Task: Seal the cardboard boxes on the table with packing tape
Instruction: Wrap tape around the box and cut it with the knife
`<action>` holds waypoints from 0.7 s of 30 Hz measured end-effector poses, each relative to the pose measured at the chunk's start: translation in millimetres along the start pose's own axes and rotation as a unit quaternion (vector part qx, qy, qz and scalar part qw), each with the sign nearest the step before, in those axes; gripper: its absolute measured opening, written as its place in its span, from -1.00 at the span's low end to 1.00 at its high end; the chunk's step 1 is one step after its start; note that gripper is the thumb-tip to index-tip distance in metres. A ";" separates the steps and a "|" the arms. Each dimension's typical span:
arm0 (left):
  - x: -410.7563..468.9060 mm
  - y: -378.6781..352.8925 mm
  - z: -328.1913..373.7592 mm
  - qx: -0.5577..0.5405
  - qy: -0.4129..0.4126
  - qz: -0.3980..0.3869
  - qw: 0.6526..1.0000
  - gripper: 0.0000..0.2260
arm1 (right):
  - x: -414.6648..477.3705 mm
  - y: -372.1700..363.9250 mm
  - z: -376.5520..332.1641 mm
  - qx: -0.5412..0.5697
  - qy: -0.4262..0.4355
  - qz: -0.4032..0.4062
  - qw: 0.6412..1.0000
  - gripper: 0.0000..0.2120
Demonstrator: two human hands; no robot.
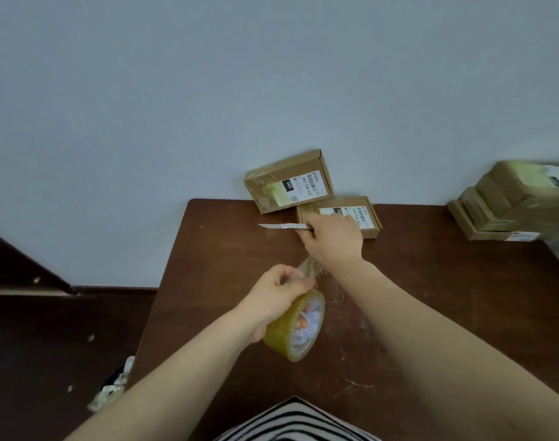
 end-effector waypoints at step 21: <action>15.5 0.6 8.3 -0.029 0.022 -0.043 0.998 -0.84 | -80.5 78.4 36.4 -0.094 0.007 -0.184 0.978 -0.66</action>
Point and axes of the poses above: each hand's wrist, its own x-axis towards the middle knuckle, its own y-axis out of the back of the hand, z = x × y, the point moved 5 cm from there along x, towards the middle knuckle, and after that the axes turned 9 degrees about -y, right-handed, at the moved point
